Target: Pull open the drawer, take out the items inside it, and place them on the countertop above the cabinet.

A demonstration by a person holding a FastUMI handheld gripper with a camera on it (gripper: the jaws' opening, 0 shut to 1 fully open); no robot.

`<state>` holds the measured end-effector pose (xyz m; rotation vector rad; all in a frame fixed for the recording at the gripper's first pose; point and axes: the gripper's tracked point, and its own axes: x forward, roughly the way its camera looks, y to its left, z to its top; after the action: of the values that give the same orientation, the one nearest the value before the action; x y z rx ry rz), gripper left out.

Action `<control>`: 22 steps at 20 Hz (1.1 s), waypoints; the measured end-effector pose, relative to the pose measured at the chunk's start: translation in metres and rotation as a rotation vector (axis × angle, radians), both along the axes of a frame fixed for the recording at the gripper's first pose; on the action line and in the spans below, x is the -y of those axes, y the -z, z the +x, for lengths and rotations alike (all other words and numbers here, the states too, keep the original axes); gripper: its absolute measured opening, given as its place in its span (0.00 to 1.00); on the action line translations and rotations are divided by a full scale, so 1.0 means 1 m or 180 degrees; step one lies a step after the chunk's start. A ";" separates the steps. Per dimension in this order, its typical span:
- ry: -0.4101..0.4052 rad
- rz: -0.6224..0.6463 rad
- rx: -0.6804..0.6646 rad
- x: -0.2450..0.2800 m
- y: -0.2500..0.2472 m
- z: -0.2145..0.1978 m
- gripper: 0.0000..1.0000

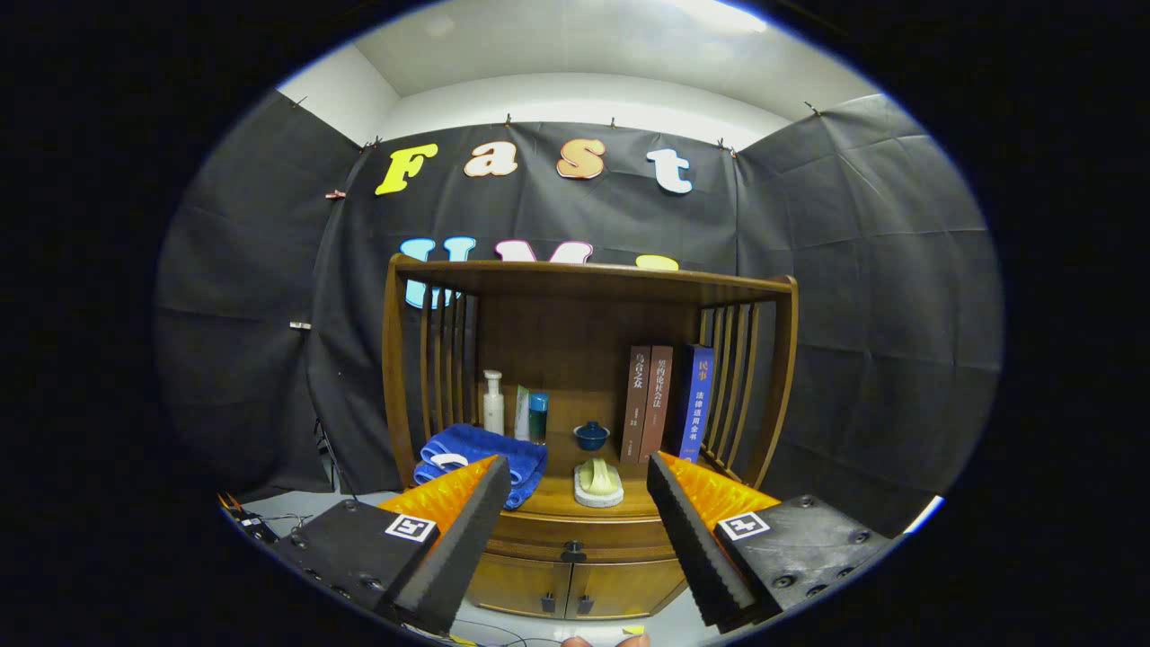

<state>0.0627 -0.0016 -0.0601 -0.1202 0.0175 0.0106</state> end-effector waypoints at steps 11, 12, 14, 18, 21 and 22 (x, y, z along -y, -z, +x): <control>0.0051 0.0009 -0.0011 -0.002 -0.009 0.000 0.98; 0.0049 0.0019 -0.0003 -0.003 -0.010 0.000 0.98; 0.0038 0.0050 0.0051 -0.005 -0.014 -0.001 0.98; 0.0070 0.0092 0.0056 -0.002 -0.015 0.000 0.98; 0.0113 0.0058 0.0068 0.004 -0.016 -0.001 0.98; 0.0124 0.0058 0.0066 0.005 -0.016 0.000 0.98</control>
<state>0.0627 -0.0067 -0.0444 -0.1018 -0.0010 -0.0295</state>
